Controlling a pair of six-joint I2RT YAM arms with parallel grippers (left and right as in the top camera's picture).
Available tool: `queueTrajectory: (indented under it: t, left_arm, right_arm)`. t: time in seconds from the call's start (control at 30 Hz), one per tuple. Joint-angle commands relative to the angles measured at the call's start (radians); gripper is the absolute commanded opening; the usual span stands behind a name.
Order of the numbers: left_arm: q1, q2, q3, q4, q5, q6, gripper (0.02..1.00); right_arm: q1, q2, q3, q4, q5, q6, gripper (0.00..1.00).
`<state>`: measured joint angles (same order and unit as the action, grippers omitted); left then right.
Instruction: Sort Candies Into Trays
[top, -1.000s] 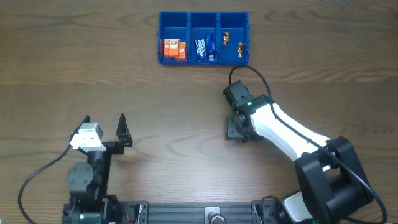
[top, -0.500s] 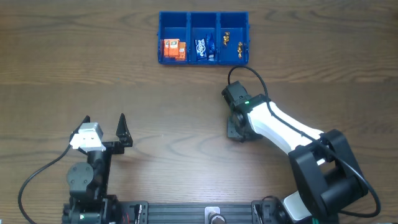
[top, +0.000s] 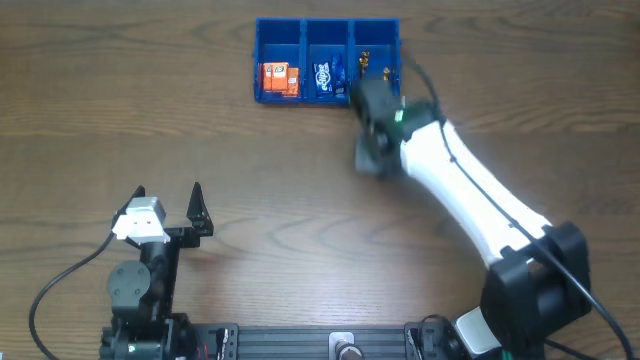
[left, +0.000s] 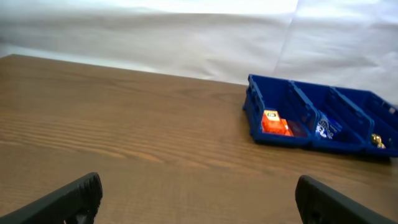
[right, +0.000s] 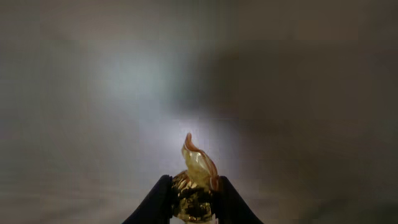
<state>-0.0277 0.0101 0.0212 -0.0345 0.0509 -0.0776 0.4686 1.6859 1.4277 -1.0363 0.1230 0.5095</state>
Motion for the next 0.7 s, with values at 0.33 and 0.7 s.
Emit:
queueTrajectory:
  t: [0.33, 0.7]
  left_arm:
    - [0.005, -0.006, -0.016, -0.041, -0.006, 0.007, 0.998]
    - [0.005, -0.006, -0.016, -0.041, -0.006, 0.007, 0.998]
  right_arm:
    - [-0.162, 0.656, 0.936, -0.042, 0.121, -0.174, 0.185]
    - [-0.164, 0.715, 0.934, 0.016, 0.097, -0.171, 0.237]
